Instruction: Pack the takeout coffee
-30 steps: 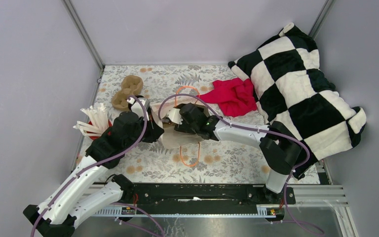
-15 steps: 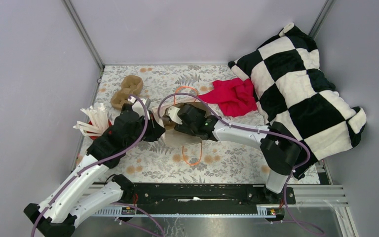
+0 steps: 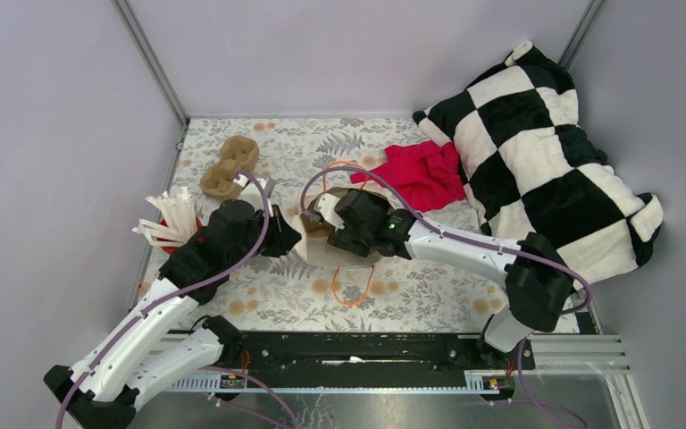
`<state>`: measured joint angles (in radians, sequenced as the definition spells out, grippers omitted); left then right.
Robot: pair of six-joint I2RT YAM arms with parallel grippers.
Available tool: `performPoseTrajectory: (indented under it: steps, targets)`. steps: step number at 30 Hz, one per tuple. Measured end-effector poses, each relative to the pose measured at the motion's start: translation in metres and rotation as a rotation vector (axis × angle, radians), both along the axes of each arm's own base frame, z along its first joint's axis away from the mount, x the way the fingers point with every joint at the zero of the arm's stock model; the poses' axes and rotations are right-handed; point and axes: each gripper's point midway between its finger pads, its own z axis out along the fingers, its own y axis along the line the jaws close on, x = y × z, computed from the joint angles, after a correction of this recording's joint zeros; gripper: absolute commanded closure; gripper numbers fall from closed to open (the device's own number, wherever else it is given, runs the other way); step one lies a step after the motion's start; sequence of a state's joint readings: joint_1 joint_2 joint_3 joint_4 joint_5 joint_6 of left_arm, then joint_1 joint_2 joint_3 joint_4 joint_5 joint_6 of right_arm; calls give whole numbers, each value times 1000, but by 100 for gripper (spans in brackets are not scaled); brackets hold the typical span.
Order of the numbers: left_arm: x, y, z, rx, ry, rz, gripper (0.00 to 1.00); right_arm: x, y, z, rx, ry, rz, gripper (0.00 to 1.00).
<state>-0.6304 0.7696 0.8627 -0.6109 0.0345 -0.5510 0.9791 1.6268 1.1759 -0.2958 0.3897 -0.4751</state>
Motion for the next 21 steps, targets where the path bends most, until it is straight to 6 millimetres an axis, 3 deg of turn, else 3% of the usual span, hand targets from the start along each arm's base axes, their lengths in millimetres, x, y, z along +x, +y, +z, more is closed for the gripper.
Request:
performPoseTrajectory:
  steps: [10,15,21]
  targets:
    - [7,-7,3,20,35,-8,97,-24,2,22,1,54,2,0]
    - [17,-17,28,12,38,-21,97,-29,8,39,16,48,-10,0]
    - [19,-19,46,4,27,-21,97,-40,5,35,-19,72,5,0]
